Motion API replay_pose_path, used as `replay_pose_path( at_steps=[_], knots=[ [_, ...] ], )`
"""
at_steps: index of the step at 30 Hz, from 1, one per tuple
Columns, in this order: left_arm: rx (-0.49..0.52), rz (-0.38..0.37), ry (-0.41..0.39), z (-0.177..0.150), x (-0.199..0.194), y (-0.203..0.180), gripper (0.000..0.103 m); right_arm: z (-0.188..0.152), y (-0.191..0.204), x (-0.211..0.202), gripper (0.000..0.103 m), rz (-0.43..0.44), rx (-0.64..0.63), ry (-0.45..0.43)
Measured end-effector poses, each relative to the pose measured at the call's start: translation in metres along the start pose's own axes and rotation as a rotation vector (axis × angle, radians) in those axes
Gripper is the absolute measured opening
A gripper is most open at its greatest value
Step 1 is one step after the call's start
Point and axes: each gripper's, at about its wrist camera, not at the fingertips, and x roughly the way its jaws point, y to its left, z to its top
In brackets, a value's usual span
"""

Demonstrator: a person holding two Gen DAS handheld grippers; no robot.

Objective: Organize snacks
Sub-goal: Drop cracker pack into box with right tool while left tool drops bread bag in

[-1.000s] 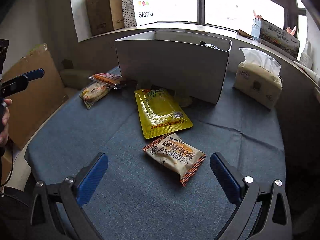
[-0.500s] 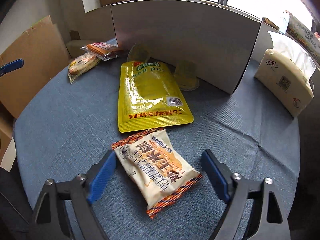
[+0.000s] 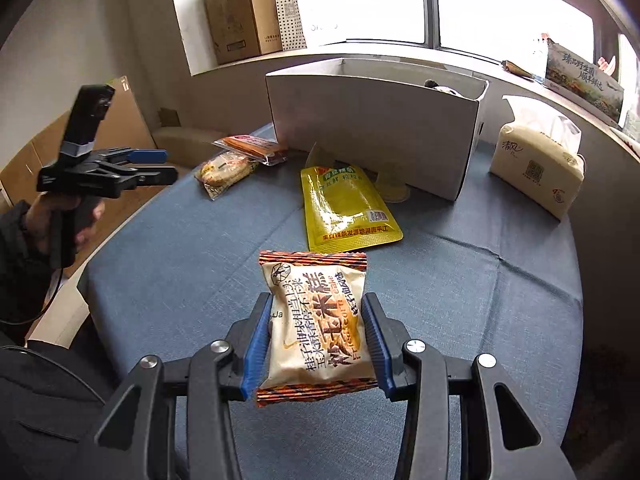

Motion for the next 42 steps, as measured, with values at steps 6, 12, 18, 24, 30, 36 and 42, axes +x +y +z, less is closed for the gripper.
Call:
replay_pose_path(
  at_steps=[6,12,18,24,30,36,42],
  knots=[
    [-0.017,0.018,0.121,0.021,0.064,0.022,0.103,-0.002,0.013,-0.011,0.048,0.021,0.013,-0.018],
    [0.018,0.067,0.124,0.020,0.080,0.014,0.093,-0.004,0.020,-0.003,0.048,0.028,0.007,0.003],
    [0.020,-0.007,0.096,0.002,0.049,0.006,0.082,-0.002,0.025,-0.002,0.048,0.039,0.004,-0.003],
    [0.032,-0.082,-0.051,-0.003,-0.019,-0.018,0.082,0.013,0.023,-0.005,0.048,0.029,0.040,-0.049],
    [0.039,-0.155,-0.214,0.056,-0.060,-0.032,0.082,0.065,0.002,-0.009,0.048,-0.004,0.121,-0.145],
    [0.017,-0.184,-0.279,0.135,-0.041,-0.040,0.082,0.137,-0.029,-0.005,0.049,-0.018,0.172,-0.243],
    [-0.038,-0.220,-0.229,0.201,0.013,-0.039,0.082,0.204,-0.092,0.036,0.050,-0.003,0.335,-0.227]
  ],
)
